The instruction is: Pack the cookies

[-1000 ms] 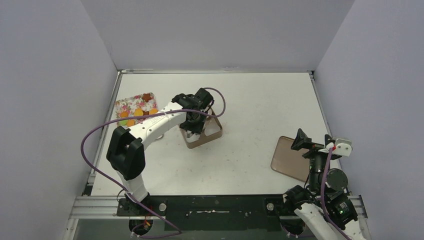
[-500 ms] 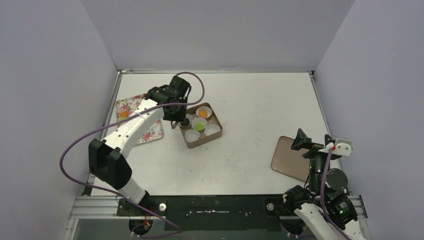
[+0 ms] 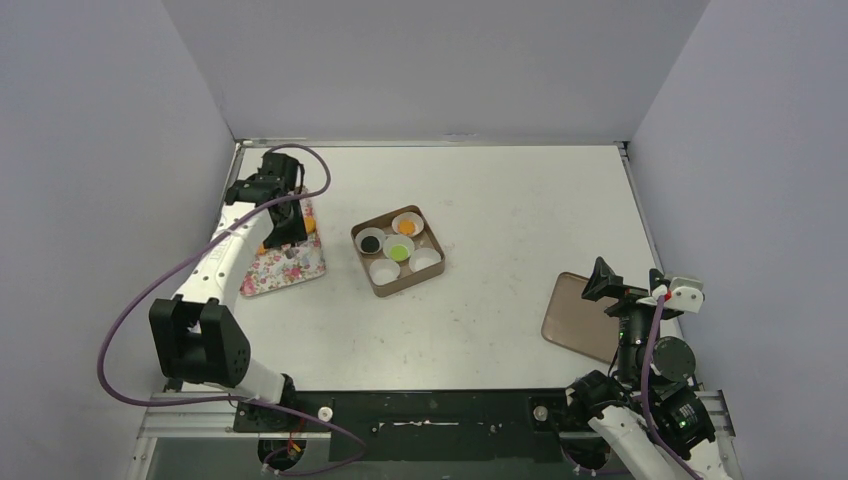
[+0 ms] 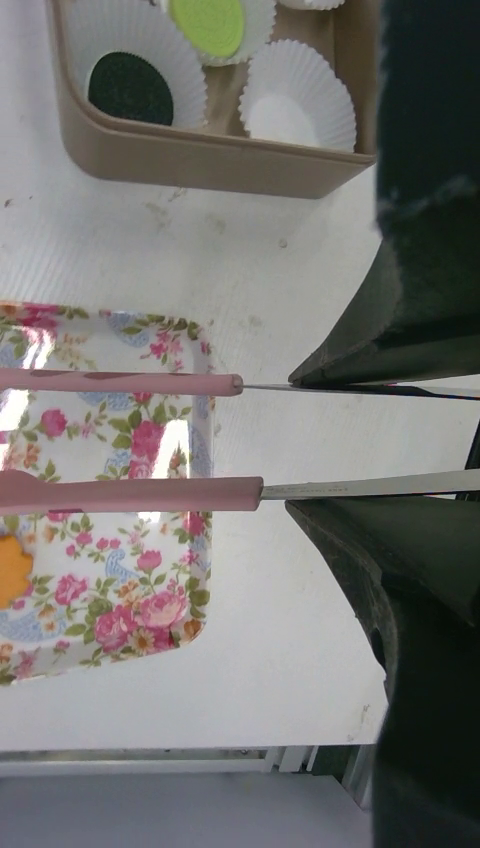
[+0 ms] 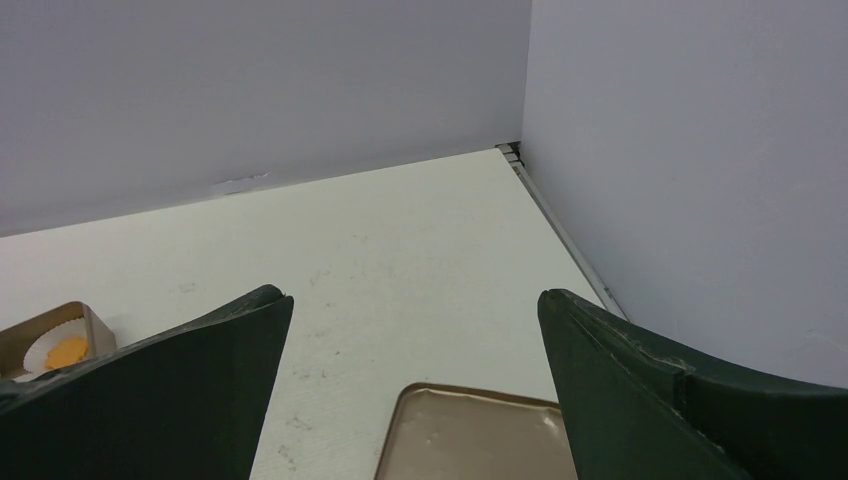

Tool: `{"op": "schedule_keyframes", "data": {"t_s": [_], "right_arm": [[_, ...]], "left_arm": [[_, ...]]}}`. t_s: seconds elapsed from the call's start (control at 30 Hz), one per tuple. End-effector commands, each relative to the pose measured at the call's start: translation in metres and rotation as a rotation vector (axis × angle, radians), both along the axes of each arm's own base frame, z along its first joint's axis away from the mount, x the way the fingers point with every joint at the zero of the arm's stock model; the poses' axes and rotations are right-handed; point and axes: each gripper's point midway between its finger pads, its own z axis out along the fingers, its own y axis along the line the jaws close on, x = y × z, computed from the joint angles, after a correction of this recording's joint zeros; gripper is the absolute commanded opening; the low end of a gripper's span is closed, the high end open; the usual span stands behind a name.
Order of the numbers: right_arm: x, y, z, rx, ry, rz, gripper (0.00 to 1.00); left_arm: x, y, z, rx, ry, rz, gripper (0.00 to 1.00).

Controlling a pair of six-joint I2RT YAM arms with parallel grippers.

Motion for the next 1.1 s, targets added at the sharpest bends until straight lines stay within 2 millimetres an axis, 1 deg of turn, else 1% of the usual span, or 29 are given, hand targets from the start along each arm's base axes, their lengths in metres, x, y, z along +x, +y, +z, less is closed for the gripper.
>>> {"op": "schedule_keyframes", "data": {"t_s": [0.0, 0.17, 0.27, 0.3, 0.37, 0.43, 0.63, 0.9, 1.07], "right_arm": [[-0.001, 0.000, 0.009, 0.018, -0.038, 0.003, 1.00], [-0.002, -0.001, 0.009, 0.021, -0.041, 0.002, 1.00], [-0.001, 0.000, 0.009, 0.020, -0.042, 0.003, 1.00], [-0.001, 0.000, 0.009, 0.020, -0.043, 0.004, 1.00], [-0.001, 0.000, 0.009, 0.020, -0.043, 0.005, 1.00], [-0.001, 0.001, 0.009, 0.019, -0.044, 0.008, 1.00], [-0.001, 0.001, 0.009, 0.018, -0.045, 0.009, 1.00], [-0.002, 0.000, 0.010, 0.020, -0.048, 0.006, 1.00], [-0.001, 0.000, 0.009, 0.020, -0.047, 0.007, 1.00]], "left_arm": [[0.018, 0.022, 0.016, 0.018, -0.117, 0.062, 0.37], [0.018, 0.043, 0.001, 0.034, -0.096, 0.124, 0.38], [0.012, 0.057, -0.008, 0.046, -0.087, 0.164, 0.38], [0.011, 0.056, -0.011, 0.041, -0.082, 0.162, 0.38], [0.005, 0.066, -0.015, 0.041, -0.072, 0.192, 0.39], [0.002, 0.069, -0.019, 0.043, -0.067, 0.207, 0.39], [-0.001, 0.072, -0.031, 0.016, -0.056, 0.227, 0.43], [0.004, 0.069, -0.049, -0.031, -0.044, 0.232, 0.44], [0.003, 0.071, -0.056, -0.037, -0.036, 0.244, 0.44]]}}
